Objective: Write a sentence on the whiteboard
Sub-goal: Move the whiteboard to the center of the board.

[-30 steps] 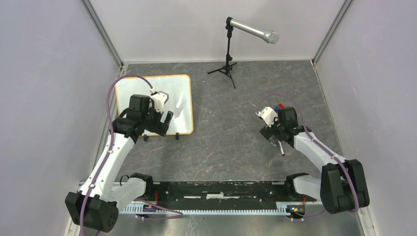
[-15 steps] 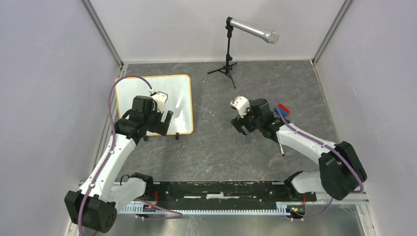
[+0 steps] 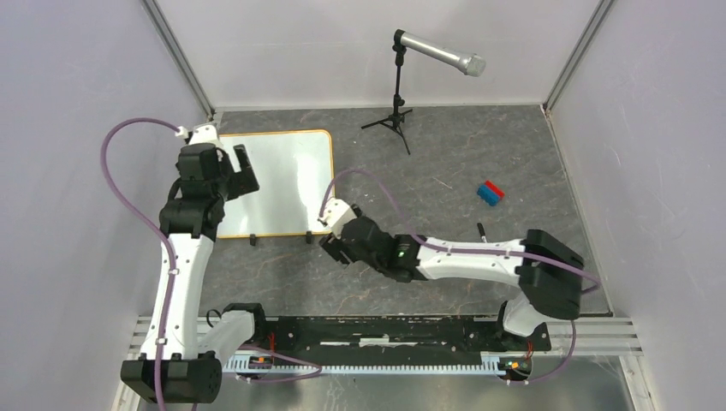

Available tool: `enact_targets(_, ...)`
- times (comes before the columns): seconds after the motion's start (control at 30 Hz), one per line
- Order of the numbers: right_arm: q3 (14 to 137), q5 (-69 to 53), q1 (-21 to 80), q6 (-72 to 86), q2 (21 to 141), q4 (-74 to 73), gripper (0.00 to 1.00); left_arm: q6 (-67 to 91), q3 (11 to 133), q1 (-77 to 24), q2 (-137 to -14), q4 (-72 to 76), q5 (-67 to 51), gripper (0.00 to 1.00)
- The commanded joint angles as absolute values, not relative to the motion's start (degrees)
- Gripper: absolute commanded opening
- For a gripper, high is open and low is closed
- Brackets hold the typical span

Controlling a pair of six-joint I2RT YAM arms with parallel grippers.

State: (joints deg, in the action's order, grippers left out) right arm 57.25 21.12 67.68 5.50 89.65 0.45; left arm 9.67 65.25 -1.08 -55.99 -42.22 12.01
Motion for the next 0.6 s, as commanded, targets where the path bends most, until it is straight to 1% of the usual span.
enact_targets(0.0, 65.20, 29.63, 71.02, 13.25, 96.58, 1.58, 0.78, 16.83, 68.00, 3.50, -55.37, -41.46, 14.51, 1.00)
enact_targets(0.07, 69.39, 29.88, 71.71, 14.52, 100.23, 0.80, 0.78, 17.26, 68.19, 4.68, -55.03, -41.66, 13.51, 1.00)
enact_targets(0.27, 79.34, 31.96, 71.99, 17.19, 110.21, 0.12, 0.72, 18.52, 68.89, 6.95, -54.19, -41.75, 11.09, 1.00)
enact_targets(0.33, 83.23, 32.33, 71.98, 19.21, 113.66, -3.62, 0.67, 18.71, 68.99, 7.52, -53.95, -41.73, 10.98, 1.00)
enact_targets(0.47, 88.30, 31.44, 71.99, 23.64, 118.45, -7.58, 0.61, 18.81, 68.82, 8.06, -53.45, -41.48, 11.02, 1.00)
enact_targets(0.57, 90.84, 30.05, 71.98, 26.16, 121.00, -9.98, 0.59, 18.90, 68.81, 8.30, -52.97, -41.40, 11.00, 1.00)
